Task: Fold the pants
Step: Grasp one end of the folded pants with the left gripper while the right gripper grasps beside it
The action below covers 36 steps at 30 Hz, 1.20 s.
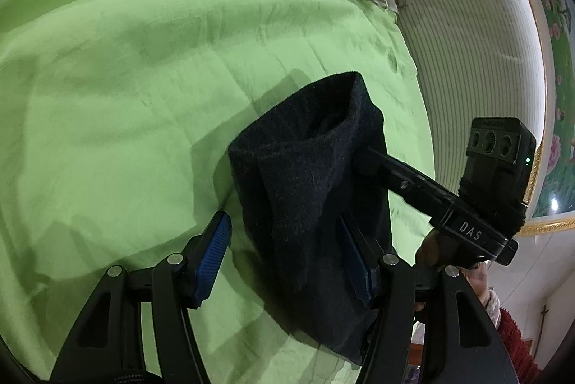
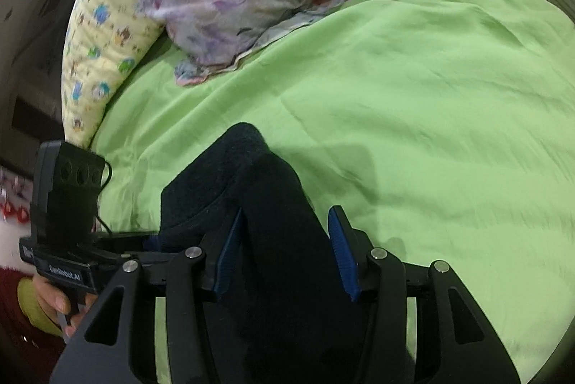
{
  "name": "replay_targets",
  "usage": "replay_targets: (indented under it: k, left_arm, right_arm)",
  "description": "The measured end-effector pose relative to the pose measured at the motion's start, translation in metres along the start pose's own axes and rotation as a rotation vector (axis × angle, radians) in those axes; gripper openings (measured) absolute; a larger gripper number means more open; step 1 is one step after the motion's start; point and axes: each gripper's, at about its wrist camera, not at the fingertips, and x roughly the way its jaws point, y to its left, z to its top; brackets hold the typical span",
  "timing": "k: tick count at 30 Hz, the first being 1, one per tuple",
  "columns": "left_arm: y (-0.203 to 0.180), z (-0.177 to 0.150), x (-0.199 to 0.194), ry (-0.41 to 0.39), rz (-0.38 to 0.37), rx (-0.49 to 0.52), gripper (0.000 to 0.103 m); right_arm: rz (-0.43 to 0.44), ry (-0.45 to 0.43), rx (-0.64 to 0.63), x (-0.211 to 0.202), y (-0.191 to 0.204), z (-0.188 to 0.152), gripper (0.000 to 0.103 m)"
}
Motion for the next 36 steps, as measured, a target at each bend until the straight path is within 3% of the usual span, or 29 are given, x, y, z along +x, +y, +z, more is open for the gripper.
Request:
replay_targets:
  k: [2, 5, 8, 11, 16, 27, 36]
  left_arm:
    - [-0.002, 0.002, 0.003, -0.009, -0.002, 0.004, 0.061]
    - [-0.005, 0.004, 0.007, -0.028, 0.001, 0.016, 0.06]
    - [-0.009, 0.007, 0.01, -0.04, 0.004, 0.032, 0.057]
    - [-0.011, 0.011, 0.015, -0.029, 0.004, 0.046, 0.036]
    - [-0.016, 0.012, 0.013, -0.031, -0.011, 0.064, 0.026]
    - [-0.082, 0.001, -0.024, -0.064, -0.125, 0.196, 0.023]
    - [-0.152, -0.027, -0.034, -0.034, -0.207, 0.328, 0.023]
  right_arm:
    - [0.005, 0.022, -0.005, 0.005, -0.003, 0.003, 0.036]
    - [0.026, 0.033, 0.048, 0.01, -0.018, 0.008, 0.029]
    - [0.066, 0.035, 0.084, 0.011, -0.024, 0.009, 0.029]
    - [0.077, 0.036, 0.086, 0.008, -0.022, 0.009, 0.029]
    - [0.09, 0.015, 0.101, -0.001, -0.018, 0.006, 0.029]
    - [0.139, -0.149, 0.113, -0.073, -0.008, -0.009, 0.026]
    - [0.131, -0.314, 0.158, -0.157, -0.01, -0.055, 0.025]
